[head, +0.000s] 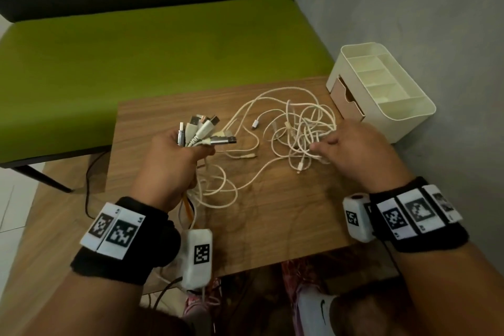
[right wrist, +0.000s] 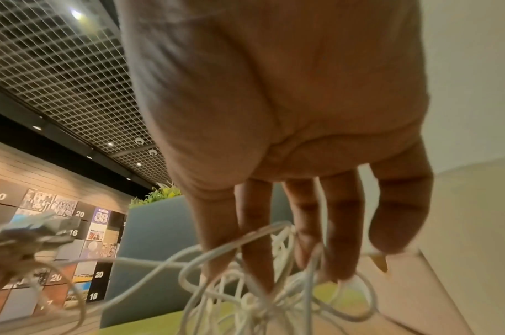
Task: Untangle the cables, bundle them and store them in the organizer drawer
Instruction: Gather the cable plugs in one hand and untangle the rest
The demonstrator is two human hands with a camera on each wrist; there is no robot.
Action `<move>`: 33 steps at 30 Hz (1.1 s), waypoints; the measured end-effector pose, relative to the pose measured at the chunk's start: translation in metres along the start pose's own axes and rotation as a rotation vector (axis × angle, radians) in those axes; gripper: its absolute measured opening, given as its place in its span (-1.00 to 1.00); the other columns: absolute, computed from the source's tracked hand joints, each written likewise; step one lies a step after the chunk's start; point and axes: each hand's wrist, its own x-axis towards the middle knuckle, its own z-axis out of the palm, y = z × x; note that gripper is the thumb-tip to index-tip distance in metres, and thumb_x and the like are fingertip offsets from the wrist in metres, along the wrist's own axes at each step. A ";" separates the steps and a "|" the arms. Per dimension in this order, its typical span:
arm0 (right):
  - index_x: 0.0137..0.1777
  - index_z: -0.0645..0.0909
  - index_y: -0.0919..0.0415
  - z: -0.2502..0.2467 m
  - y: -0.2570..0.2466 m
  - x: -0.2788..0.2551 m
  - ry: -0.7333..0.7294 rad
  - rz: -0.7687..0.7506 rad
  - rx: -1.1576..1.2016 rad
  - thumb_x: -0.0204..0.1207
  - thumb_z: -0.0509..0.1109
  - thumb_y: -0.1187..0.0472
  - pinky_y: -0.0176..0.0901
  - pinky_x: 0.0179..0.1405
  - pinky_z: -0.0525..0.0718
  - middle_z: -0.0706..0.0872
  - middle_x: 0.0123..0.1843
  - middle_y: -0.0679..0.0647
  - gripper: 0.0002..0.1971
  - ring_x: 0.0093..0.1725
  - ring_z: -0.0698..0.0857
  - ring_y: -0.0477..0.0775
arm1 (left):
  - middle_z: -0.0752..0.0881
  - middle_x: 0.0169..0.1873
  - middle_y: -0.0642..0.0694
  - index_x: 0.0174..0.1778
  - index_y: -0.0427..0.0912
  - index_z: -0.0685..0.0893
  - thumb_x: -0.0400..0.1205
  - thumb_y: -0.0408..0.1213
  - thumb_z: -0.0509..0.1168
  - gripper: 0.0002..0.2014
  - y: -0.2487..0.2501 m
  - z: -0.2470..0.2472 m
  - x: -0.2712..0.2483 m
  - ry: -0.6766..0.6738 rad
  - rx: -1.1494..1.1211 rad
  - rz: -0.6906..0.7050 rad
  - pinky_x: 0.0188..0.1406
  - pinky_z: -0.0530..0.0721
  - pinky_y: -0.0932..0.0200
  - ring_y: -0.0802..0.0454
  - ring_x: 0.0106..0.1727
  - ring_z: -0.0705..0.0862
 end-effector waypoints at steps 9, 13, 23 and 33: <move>0.28 0.61 -0.05 0.007 -0.008 0.001 0.148 0.050 0.264 0.41 0.52 -0.23 0.10 0.43 0.46 0.35 0.37 0.08 -0.51 0.46 0.38 0.22 | 0.47 -0.75 0.07 -0.18 -0.23 0.67 0.48 -0.51 0.47 -0.86 0.001 0.007 -0.004 -0.112 0.121 -0.027 -0.73 0.25 0.29 0.11 -0.71 0.31; 0.58 0.32 -0.33 0.038 -0.008 0.006 -0.142 0.124 0.093 0.53 0.42 -0.22 0.14 0.48 0.50 0.21 0.58 0.17 -0.37 0.50 0.43 0.33 | 0.47 -0.69 0.05 -0.14 -0.23 0.70 0.49 -0.50 0.48 -0.87 0.005 0.014 -0.015 -0.320 0.232 -0.077 -0.66 0.23 0.28 0.10 -0.67 0.32; 0.09 0.82 0.16 0.035 0.001 0.004 0.279 -0.368 0.132 0.34 0.48 0.54 -0.21 -0.16 0.52 0.69 -0.01 0.10 -0.61 -0.02 0.67 0.18 | 0.60 -0.48 0.07 -0.12 -0.10 0.66 0.50 -0.46 0.35 -0.83 0.016 -0.015 0.004 0.247 0.022 0.159 -0.49 0.47 0.18 0.07 -0.50 0.48; -0.09 0.83 0.24 0.015 -0.012 -0.023 0.306 -0.762 0.261 0.47 0.46 0.41 0.00 -0.18 0.64 0.75 -0.08 0.05 -0.86 -0.10 0.65 0.10 | 0.71 0.07 0.18 0.23 -0.07 0.58 0.39 -0.25 0.61 -0.48 0.030 0.037 -0.015 0.051 -0.038 0.395 0.02 0.69 0.35 0.33 0.09 0.71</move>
